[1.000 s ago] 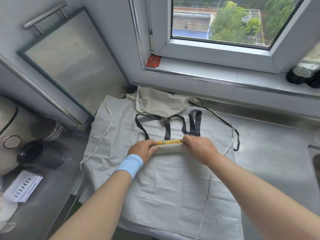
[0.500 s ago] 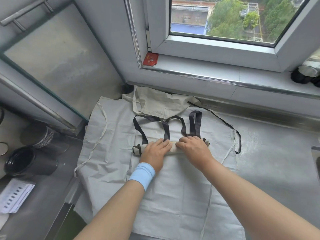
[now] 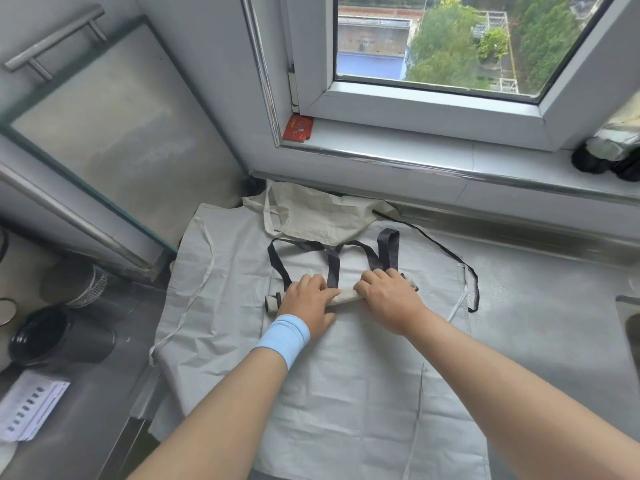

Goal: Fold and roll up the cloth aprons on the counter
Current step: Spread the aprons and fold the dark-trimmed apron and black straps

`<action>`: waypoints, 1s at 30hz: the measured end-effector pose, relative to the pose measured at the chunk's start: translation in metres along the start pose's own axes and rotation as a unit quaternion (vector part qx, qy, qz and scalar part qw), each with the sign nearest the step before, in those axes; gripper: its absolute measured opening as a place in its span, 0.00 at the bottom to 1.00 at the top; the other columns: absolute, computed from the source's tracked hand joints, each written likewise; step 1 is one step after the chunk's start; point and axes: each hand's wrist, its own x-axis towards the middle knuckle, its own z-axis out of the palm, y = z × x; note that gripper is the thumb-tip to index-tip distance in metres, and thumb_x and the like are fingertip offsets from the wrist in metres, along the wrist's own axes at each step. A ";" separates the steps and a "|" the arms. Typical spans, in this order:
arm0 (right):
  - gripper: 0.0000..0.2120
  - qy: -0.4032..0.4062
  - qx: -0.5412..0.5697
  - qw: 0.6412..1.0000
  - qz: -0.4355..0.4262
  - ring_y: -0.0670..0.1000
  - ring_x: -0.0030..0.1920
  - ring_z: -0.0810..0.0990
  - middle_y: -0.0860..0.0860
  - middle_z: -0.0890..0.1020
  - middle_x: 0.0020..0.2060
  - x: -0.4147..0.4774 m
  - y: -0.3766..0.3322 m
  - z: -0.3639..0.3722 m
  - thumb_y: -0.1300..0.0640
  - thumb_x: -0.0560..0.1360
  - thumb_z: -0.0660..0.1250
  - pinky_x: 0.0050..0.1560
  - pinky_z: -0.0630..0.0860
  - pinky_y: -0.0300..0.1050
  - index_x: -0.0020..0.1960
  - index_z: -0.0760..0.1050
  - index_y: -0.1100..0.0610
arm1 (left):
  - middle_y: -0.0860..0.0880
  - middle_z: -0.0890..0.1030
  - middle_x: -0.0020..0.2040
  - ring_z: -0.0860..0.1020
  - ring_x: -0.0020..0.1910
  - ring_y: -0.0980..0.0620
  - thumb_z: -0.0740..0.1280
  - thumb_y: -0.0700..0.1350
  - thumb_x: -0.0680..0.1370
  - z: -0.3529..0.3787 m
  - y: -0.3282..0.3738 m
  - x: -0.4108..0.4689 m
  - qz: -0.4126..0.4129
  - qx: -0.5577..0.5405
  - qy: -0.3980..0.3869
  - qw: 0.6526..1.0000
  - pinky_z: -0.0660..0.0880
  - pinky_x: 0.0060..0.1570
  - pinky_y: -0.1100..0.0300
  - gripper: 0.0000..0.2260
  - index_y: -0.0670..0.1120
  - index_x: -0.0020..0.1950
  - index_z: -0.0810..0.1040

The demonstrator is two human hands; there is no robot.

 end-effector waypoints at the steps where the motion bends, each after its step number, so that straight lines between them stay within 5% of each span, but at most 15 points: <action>1: 0.04 0.010 -0.018 1.000 -0.005 0.54 0.40 0.77 0.50 0.78 0.41 0.001 0.001 -0.004 0.56 0.74 0.67 0.42 0.70 0.49 0.48 0.79 0.53 | 0.52 0.70 0.60 0.68 0.60 0.48 0.64 0.49 0.76 -0.004 0.001 0.001 0.002 0.007 -0.002 1.000 0.68 0.58 0.54 0.18 0.57 0.67 0.72; 5: 0.07 0.016 0.030 0.999 -0.004 0.56 0.41 0.79 0.49 0.80 0.42 0.008 0.005 -0.030 0.54 0.74 0.65 0.44 0.71 0.51 0.51 0.77 0.53 | 0.50 0.73 0.59 0.70 0.61 0.46 0.60 0.43 0.79 -0.031 -0.001 0.006 -0.022 -0.041 -0.034 0.998 0.72 0.56 0.50 0.13 0.53 0.62 0.73; 8: 0.11 -0.119 0.120 0.985 0.041 0.56 0.47 0.79 0.48 0.80 0.48 0.013 0.006 -0.077 0.51 0.75 0.64 0.44 0.72 0.48 0.57 0.76 0.50 | 0.50 0.75 0.58 0.72 0.60 0.46 0.62 0.44 0.79 -0.057 -0.004 0.005 -0.020 -0.067 -0.069 0.995 0.73 0.56 0.50 0.10 0.52 0.58 0.74; 11: 0.07 -0.219 0.169 0.959 0.065 0.54 0.41 0.80 0.47 0.80 0.39 0.018 0.013 -0.120 0.53 0.74 0.67 0.36 0.73 0.45 0.52 0.78 0.48 | 0.51 0.77 0.51 0.77 0.50 0.46 0.65 0.45 0.77 -0.082 -0.001 -0.008 -0.009 -0.124 -0.126 0.984 0.73 0.45 0.56 0.08 0.52 0.56 0.73; 13: 0.11 -0.233 0.165 0.957 0.058 0.55 0.46 0.81 0.48 0.83 0.43 0.020 0.016 -0.143 0.51 0.73 0.68 0.41 0.77 0.46 0.54 0.79 0.47 | 0.52 0.76 0.45 0.76 0.41 0.48 0.66 0.44 0.76 -0.096 0.006 -0.021 -0.004 -0.154 -0.141 0.978 0.71 0.37 0.58 0.09 0.53 0.55 0.73; 15: 0.15 -0.177 0.115 0.976 0.045 0.53 0.52 0.80 0.48 0.83 0.49 0.018 0.016 -0.154 0.48 0.73 0.69 0.50 0.73 0.43 0.59 0.79 0.46 | 0.53 0.76 0.40 0.76 0.38 0.49 0.67 0.44 0.74 -0.106 0.011 -0.032 -0.024 -0.215 -0.130 0.968 0.73 0.36 0.59 0.07 0.55 0.47 0.73; 17: 0.18 -0.003 0.028 1.000 0.005 0.53 0.57 0.78 0.47 0.81 0.55 0.012 0.014 -0.157 0.52 0.73 0.69 0.60 0.68 0.45 0.63 0.78 0.46 | 0.51 0.77 0.38 0.77 0.37 0.49 0.68 0.45 0.71 -0.114 0.014 -0.039 -0.066 -0.308 -0.122 0.941 0.77 0.35 0.56 0.05 0.55 0.41 0.74; 20: 0.23 0.173 -0.062 0.981 -0.061 0.59 0.67 0.72 0.54 0.76 0.65 -0.003 -0.001 -0.156 0.61 0.71 0.64 0.71 0.64 0.58 0.66 0.75 0.52 | 0.50 0.78 0.39 0.76 0.39 0.49 0.68 0.43 0.70 -0.127 0.018 -0.052 -0.083 -0.458 -0.112 0.878 0.78 0.44 0.51 0.06 0.54 0.43 0.77; 25: 0.32 0.142 -0.110 0.983 -0.024 0.58 0.77 0.58 0.57 0.62 0.77 -0.022 -0.026 -0.152 0.56 0.73 0.57 0.76 0.51 0.61 0.77 0.60 0.59 | 0.44 0.82 0.49 0.80 0.48 0.47 0.68 0.34 0.75 -0.150 0.028 -0.070 -0.054 -0.637 -0.144 0.755 0.78 0.48 0.53 0.15 0.46 0.60 0.76; 30: 0.17 0.269 0.036 0.962 0.003 0.57 0.59 0.79 0.54 0.79 0.61 -0.029 -0.026 -0.174 0.58 0.75 0.61 0.64 0.74 0.54 0.62 0.78 0.56 | 0.44 0.80 0.47 0.78 0.46 0.47 0.70 0.38 0.74 -0.159 0.045 -0.083 -0.014 -0.684 -0.151 0.714 0.77 0.45 0.54 0.14 0.44 0.60 0.77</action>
